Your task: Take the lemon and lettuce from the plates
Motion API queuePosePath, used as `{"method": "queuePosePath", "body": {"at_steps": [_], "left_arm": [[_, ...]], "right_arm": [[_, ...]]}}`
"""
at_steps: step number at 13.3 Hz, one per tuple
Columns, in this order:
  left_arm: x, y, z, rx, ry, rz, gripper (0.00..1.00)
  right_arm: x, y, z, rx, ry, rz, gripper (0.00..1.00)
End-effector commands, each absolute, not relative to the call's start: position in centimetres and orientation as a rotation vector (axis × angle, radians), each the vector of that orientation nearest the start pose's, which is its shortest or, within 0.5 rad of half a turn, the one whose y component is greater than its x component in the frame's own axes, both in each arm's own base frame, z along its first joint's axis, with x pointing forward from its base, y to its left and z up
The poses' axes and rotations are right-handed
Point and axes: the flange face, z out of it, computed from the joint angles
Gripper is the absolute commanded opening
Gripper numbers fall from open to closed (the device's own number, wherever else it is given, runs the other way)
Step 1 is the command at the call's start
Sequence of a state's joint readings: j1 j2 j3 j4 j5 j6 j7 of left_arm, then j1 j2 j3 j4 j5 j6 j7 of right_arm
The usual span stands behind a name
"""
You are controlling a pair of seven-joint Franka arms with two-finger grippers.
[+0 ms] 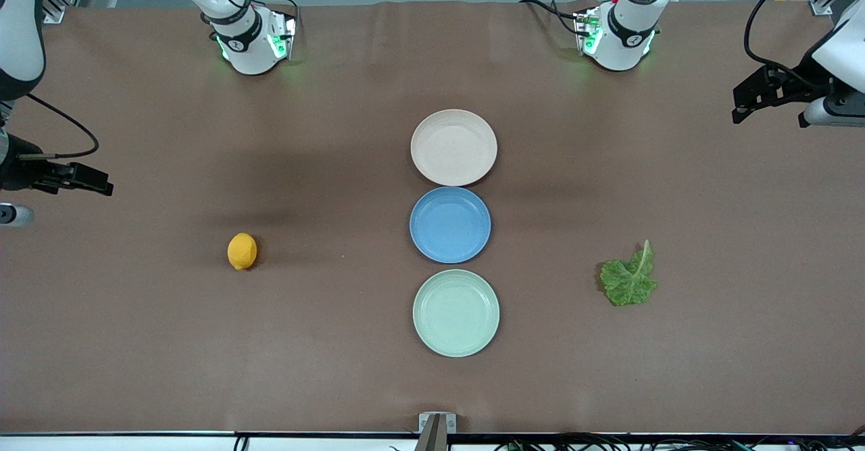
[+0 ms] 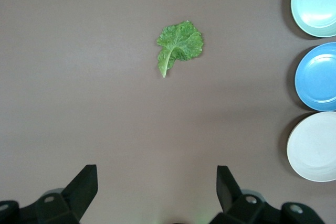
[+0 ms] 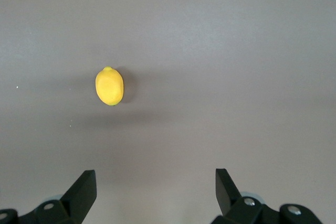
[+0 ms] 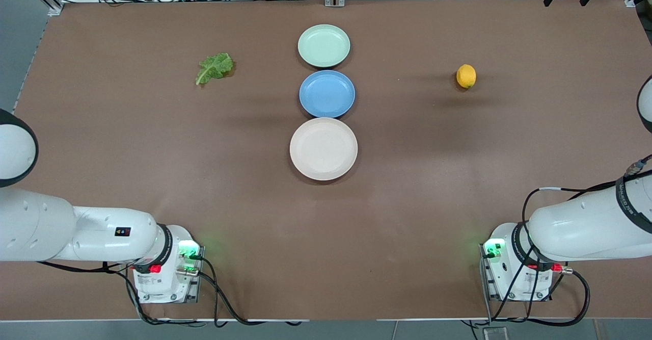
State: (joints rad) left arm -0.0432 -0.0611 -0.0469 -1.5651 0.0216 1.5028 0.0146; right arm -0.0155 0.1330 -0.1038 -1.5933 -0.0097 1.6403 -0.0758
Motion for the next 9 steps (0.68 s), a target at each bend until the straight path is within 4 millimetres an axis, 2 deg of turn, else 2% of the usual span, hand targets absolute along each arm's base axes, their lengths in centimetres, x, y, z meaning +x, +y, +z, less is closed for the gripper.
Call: {"method": "queuePosePath", "body": {"at_steps": [1,9], "left_arm": [[52.3,-4.6,66.1,-3.136,0.166,-0.024,1.00],[52.4,-4.9,66.2,-3.171,0.172,-0.032,1.00]], "right_arm": [[57.5,-7.0,55.1,-3.141,0.048,0.128,1.00],[53.0,-7.0,61.3,-3.139,0.062,0.107,1.00]]}}
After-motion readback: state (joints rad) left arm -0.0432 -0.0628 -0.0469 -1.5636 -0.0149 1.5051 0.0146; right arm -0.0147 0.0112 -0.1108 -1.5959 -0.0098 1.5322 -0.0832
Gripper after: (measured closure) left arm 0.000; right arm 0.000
